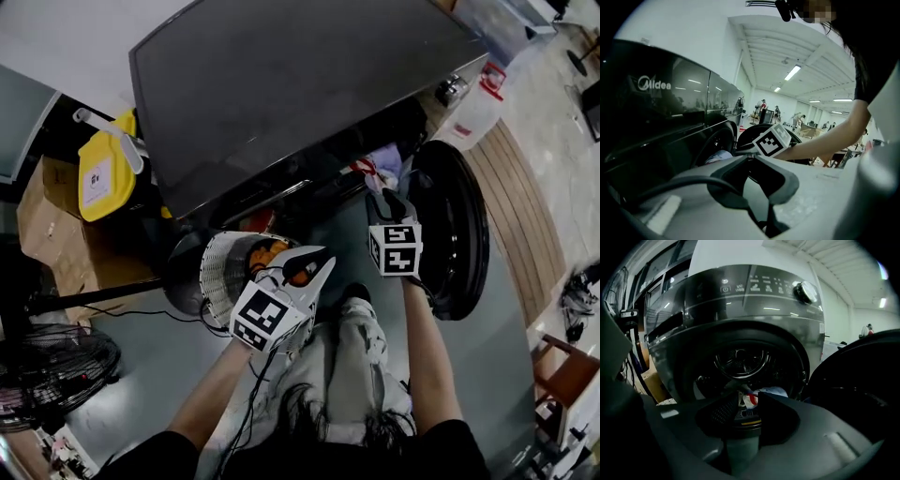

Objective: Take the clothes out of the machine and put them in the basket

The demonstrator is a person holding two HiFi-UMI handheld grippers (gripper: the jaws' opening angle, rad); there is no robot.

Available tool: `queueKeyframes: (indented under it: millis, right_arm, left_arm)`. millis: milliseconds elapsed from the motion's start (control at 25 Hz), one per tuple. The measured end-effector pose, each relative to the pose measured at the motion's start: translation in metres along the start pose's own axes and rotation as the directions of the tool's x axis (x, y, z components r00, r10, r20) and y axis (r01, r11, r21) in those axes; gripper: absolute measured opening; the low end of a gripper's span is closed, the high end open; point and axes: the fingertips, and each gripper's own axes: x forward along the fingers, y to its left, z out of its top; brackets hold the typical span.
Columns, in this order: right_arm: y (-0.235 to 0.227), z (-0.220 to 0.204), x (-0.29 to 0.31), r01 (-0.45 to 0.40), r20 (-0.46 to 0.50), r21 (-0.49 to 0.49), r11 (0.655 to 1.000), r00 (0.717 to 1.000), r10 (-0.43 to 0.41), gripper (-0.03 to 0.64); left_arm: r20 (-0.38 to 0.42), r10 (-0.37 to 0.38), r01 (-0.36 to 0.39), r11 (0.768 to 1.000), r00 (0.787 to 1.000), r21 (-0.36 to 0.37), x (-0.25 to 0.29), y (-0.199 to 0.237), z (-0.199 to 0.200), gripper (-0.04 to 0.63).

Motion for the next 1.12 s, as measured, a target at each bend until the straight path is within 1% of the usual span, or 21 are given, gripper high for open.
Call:
queueKeyframes:
  millis: [200,360,520,600,760,920,1000,1040,1120]
  right_arm:
    - [-0.015,-0.025,0.044,-0.012,-0.040,-0.046,0.999,0.999,0.010,0.169]
    - [-0.026,-0.045,0.078,-0.021,-0.072,-0.071,0.997,0.997,0.016,0.183]
    - [-0.029,-0.058,0.107,-0.030,-0.099,-0.096,0.995,0.995,0.020,0.204]
    - [-0.030,-0.060,0.120,-0.029,-0.107,-0.107,0.994,0.994,0.018,0.219]
    - [-0.038,-0.065,0.141,-0.011,-0.123,-0.118,0.993,0.992,-0.004,0.227]
    - [-0.045,-0.075,0.159,0.009,-0.199,-0.147,0.989,0.979,-0.038,0.227]
    - [-0.051,-0.082,0.166,0.031,-0.230,-0.146,0.989,0.971,-0.064,0.220]
    - [-0.055,-0.084,0.168,0.048,-0.238,-0.142,0.989,0.968,-0.081,0.202]
    - [-0.063,-0.087,0.168,0.079,-0.250,-0.133,0.988,0.962,-0.111,0.115]
  left_arm:
    - [-0.029,0.015,-0.015,1.000,0.999,0.003,0.029,0.020,-0.031,0.025]
    - [-0.026,0.030,-0.030,0.999,0.999,-0.010,0.048,0.034,-0.052,0.041]
    - [-0.024,0.034,-0.034,0.999,0.999,0.010,0.060,0.044,-0.067,0.048]
    - [-0.036,0.034,-0.034,0.999,0.999,0.006,0.064,0.050,-0.076,0.049]
    - [-0.036,0.025,-0.025,1.000,0.999,-0.010,0.069,0.053,-0.083,0.049]
    - [-0.019,0.028,-0.028,1.000,0.999,0.000,0.070,0.058,-0.082,0.049]
    - [-0.012,0.029,-0.029,1.000,0.999,-0.002,0.068,0.060,-0.083,0.049]
    - [-0.010,0.031,-0.031,1.000,0.999,-0.003,0.068,0.061,-0.084,0.049]
    - [-0.013,0.039,-0.039,0.999,0.999,-0.001,0.065,0.063,-0.087,0.049]
